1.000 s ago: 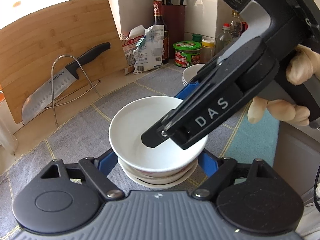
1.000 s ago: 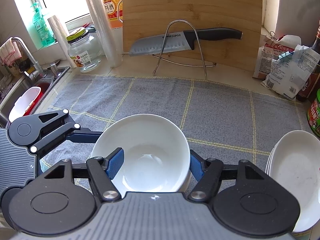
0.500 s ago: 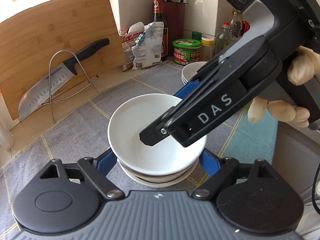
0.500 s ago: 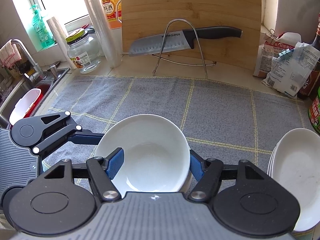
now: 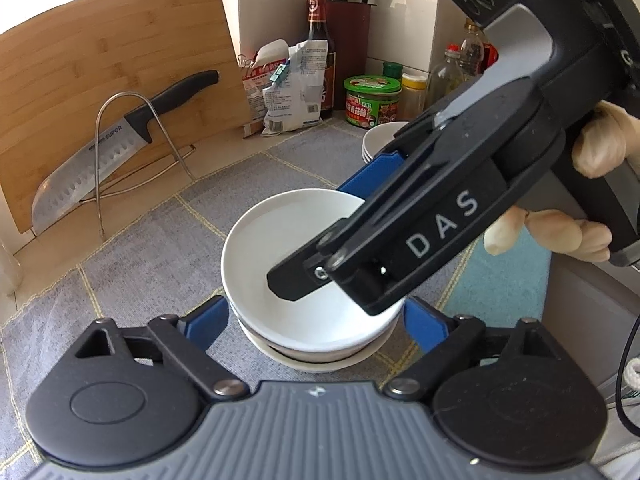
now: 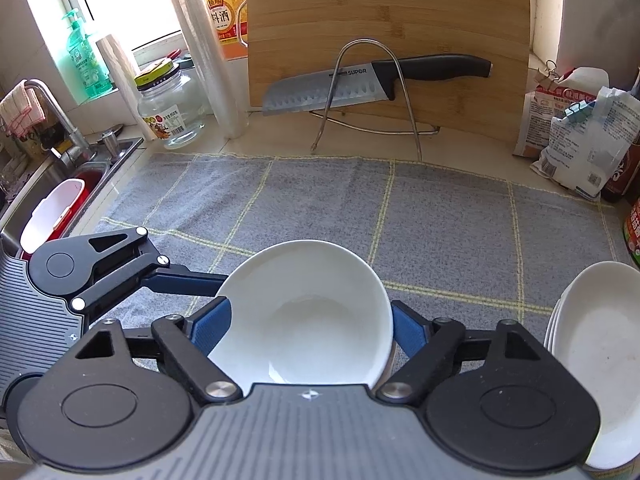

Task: Organize plates and bowls
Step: 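Lower the pink-flower bowl into the white bowls and open the right tool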

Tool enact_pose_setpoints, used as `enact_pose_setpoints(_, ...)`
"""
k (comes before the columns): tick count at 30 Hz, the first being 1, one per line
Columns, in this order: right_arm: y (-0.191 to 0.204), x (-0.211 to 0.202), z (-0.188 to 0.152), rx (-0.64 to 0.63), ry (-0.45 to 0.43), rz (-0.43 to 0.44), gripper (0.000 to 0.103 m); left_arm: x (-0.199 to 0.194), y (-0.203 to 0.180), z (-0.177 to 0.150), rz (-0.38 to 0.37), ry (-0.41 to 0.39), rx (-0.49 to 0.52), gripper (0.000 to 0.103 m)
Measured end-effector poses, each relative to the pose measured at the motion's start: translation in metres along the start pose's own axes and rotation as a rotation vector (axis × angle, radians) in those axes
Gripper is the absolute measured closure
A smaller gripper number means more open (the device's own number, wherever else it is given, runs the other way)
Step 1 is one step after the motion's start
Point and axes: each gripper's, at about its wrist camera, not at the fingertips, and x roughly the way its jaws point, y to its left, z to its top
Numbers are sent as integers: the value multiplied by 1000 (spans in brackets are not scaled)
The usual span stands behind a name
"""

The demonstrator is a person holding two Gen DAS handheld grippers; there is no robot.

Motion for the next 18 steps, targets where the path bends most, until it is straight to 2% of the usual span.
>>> enact_pose_setpoints(4,0,0,2,-3,-4,4,11,-5,5,2,5,-18,-10,5)
enact_pose_setpoints(9,1,-3,2,1,-21,5,0,-9,10,-1,2,-20,-32,5)
enact_pose_setpoints(18,4,-11,2,2,-49,-16,0,-14,8,-3,-8,-25,-22,5)
